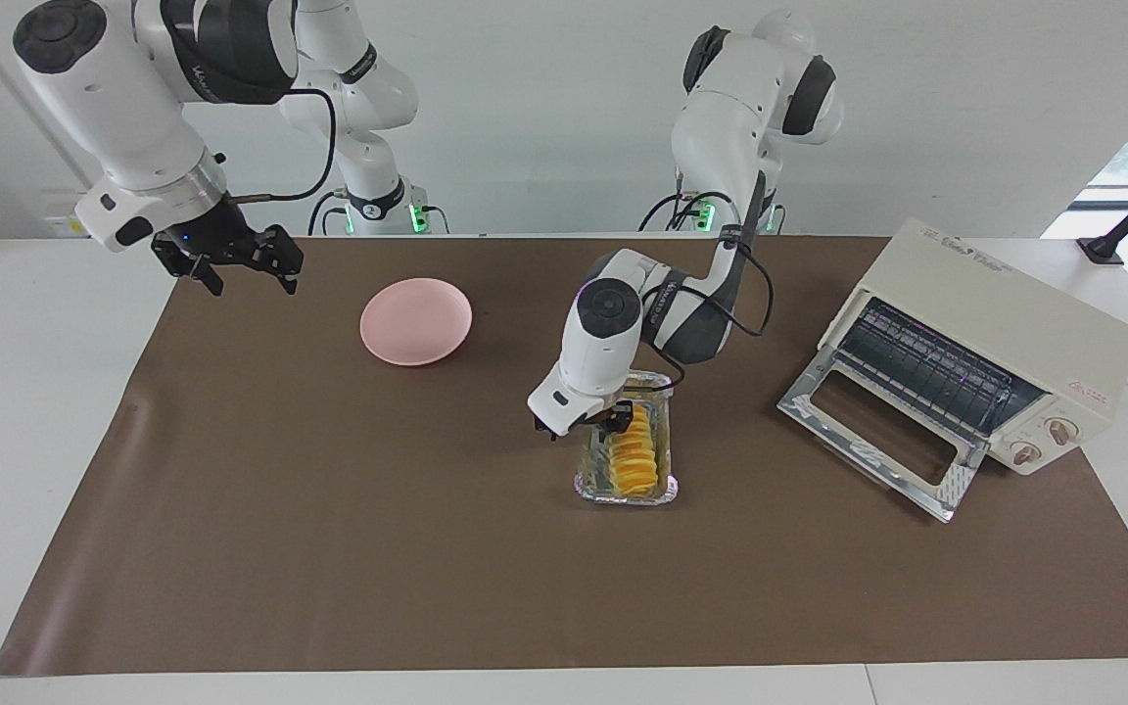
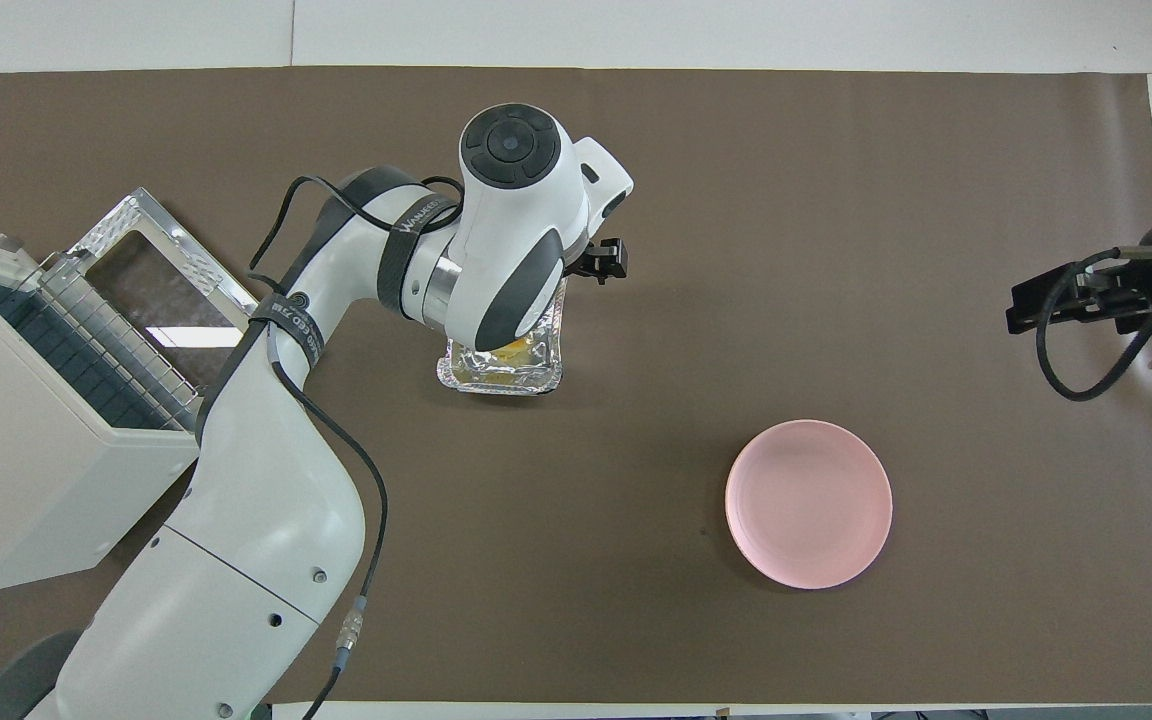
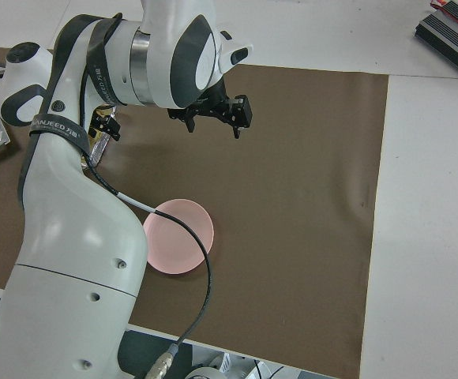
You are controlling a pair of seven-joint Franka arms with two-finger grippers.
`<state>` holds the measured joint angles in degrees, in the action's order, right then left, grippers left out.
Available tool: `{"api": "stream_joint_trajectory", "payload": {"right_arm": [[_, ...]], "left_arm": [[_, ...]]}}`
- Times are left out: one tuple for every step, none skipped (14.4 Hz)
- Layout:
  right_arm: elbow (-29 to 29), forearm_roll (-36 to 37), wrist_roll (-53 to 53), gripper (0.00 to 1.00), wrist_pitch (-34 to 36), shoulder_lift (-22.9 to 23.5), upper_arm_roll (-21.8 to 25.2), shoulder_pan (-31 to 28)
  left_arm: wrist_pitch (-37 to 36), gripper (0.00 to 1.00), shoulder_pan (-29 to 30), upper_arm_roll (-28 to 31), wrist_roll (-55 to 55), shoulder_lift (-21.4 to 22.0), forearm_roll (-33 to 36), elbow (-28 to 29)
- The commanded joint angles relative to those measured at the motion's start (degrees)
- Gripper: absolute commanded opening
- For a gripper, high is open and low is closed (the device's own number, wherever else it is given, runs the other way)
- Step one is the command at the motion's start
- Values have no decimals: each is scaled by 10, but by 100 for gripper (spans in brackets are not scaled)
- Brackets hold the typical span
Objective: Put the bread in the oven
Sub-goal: 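Reach the left gripper to the foil tray and grasp its rim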
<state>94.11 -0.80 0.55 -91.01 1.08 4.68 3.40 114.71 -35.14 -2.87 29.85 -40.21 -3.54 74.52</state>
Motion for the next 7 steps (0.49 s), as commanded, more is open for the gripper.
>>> {"api": "stream_joint_trajectory", "payload": {"right_arm": [[2,11,17,100,-8,-6,-5,-2],[4,10,14,100,-7,-7,-5,-3],[5,9,16,100,0,-9,-5,-5],[8,9,17,100,6,-10,-5,-7],[8,9,17,100,6,-10,-5,-7],[8,9,17,100,6,-10,-5,-6],[8,9,17,100,6,-10,-5,-6]], "left_arm": [[9,36,-7,10,15,32,5,47],[9,18,-7,10,16,37,5,55],[10,2,-7,10,15,38,5,59],[9,0,-5,10,15,38,5,58],[8,0,-4,11,15,38,5,57],[5,0,-1,12,17,38,4,54],[-8,0,1,15,35,38,-1,47]]}}
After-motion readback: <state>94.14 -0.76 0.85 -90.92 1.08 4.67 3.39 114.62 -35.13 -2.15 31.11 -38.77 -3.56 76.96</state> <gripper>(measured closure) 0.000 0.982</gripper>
